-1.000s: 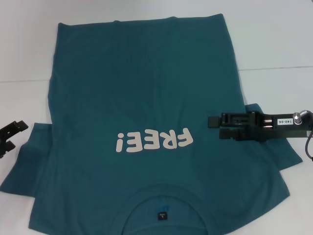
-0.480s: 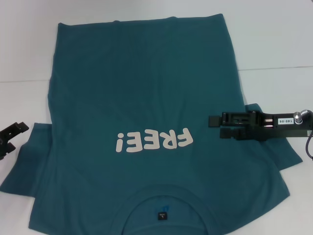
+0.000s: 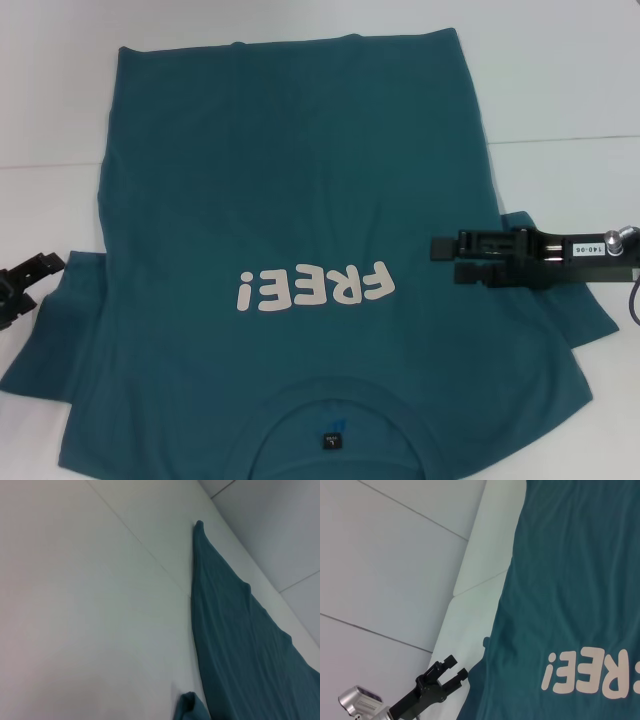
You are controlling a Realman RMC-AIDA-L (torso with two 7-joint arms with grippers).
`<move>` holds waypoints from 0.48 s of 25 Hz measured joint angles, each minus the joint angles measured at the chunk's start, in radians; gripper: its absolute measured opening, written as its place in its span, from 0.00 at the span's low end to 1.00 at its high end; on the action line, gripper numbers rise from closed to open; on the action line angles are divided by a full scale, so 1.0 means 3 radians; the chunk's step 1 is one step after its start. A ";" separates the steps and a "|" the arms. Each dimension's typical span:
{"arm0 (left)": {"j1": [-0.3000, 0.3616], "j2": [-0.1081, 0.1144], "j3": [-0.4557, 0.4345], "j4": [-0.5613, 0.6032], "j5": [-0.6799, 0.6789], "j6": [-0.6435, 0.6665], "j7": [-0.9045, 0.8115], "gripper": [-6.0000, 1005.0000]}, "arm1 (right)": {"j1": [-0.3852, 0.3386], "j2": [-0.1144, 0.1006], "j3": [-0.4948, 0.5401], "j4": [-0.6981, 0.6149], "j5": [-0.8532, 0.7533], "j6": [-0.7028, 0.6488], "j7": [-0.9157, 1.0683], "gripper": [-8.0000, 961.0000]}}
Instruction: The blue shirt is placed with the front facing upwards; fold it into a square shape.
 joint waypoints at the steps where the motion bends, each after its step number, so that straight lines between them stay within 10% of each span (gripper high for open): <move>1: -0.0002 -0.0001 0.0004 0.0000 0.0000 -0.0001 0.0003 0.87 | -0.0001 -0.0001 0.0000 0.0000 0.0001 0.0001 0.0000 0.95; 12: -0.0029 -0.0005 0.0087 -0.0035 0.0000 -0.0066 0.0015 0.87 | -0.0013 -0.0001 0.0000 0.0000 0.0001 0.0005 0.0000 0.95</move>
